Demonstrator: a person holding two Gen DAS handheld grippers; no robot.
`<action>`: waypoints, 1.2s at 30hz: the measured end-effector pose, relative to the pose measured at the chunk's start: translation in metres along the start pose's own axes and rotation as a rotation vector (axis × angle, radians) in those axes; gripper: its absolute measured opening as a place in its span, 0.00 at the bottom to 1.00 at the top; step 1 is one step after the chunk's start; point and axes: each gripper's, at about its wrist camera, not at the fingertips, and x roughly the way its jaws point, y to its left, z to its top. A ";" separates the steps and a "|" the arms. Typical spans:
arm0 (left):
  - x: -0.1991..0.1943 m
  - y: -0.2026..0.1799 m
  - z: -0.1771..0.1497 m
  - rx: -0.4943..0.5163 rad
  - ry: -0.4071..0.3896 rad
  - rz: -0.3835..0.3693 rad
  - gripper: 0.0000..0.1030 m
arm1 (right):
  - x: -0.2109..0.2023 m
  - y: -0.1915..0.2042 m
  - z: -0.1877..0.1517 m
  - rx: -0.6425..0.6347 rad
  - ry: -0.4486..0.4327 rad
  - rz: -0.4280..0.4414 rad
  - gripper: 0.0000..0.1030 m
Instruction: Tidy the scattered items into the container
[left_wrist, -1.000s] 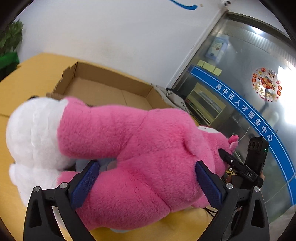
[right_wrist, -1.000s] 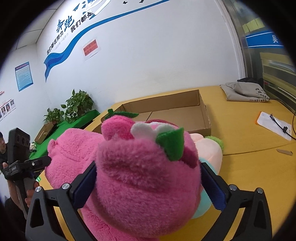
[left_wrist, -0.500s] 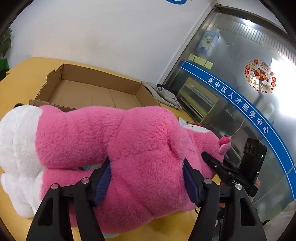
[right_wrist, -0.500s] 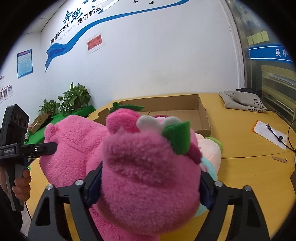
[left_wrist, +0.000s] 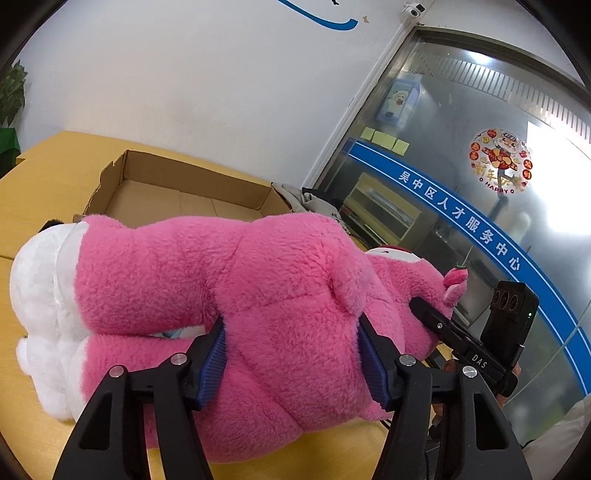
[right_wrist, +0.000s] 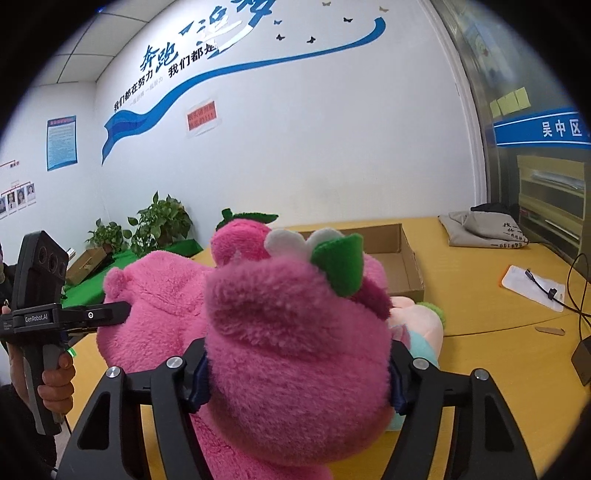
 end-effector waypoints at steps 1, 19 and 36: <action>-0.002 -0.002 0.002 0.008 -0.004 -0.001 0.66 | -0.001 0.000 0.002 0.008 -0.001 0.002 0.68; 0.003 -0.005 0.111 0.075 -0.068 -0.024 0.66 | 0.025 -0.003 0.089 -0.007 -0.074 0.038 0.68; 0.243 0.119 0.277 0.027 0.116 0.070 0.65 | 0.282 -0.124 0.190 0.094 0.093 0.023 0.69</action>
